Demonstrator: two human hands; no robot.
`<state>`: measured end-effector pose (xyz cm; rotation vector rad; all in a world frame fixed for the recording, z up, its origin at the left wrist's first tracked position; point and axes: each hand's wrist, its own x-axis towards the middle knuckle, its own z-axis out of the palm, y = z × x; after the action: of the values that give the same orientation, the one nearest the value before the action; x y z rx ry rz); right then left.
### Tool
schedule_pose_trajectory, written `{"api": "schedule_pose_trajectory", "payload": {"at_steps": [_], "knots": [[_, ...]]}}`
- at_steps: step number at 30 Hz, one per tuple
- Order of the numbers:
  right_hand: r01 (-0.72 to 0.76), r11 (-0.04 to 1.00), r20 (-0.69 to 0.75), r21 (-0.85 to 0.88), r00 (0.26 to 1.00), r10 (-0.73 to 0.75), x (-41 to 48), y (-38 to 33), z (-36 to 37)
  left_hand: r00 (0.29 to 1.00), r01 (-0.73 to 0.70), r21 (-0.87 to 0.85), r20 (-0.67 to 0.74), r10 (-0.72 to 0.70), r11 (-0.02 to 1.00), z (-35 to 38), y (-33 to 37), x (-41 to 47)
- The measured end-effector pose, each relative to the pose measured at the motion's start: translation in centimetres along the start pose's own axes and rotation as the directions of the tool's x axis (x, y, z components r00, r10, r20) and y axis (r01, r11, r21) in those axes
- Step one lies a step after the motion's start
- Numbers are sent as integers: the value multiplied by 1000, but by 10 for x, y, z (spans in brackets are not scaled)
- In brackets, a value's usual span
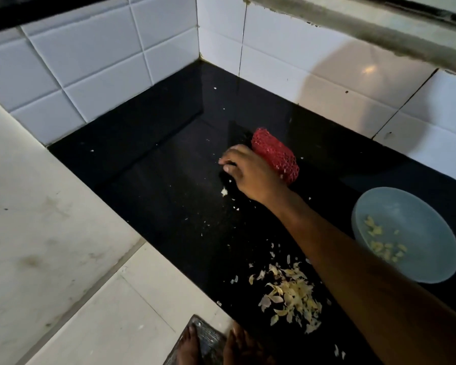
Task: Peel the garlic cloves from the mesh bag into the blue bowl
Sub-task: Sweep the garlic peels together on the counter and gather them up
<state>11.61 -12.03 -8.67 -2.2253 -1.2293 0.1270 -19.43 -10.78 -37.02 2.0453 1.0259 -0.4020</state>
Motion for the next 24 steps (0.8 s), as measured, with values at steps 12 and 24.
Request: {"api": "schedule_pose_trajectory", "payload": {"at_steps": [12, 24], "knots": [[-25, 999, 348, -42, 937, 38, -204, -28, -47, 998, 24, -141, 58, -16, 990, -28, 47, 10], [-305, 952, 68, -20, 950, 305, -180, 2, -28, 1000, 11, 234, -24, -5, 972, 3, 17, -9]]}}
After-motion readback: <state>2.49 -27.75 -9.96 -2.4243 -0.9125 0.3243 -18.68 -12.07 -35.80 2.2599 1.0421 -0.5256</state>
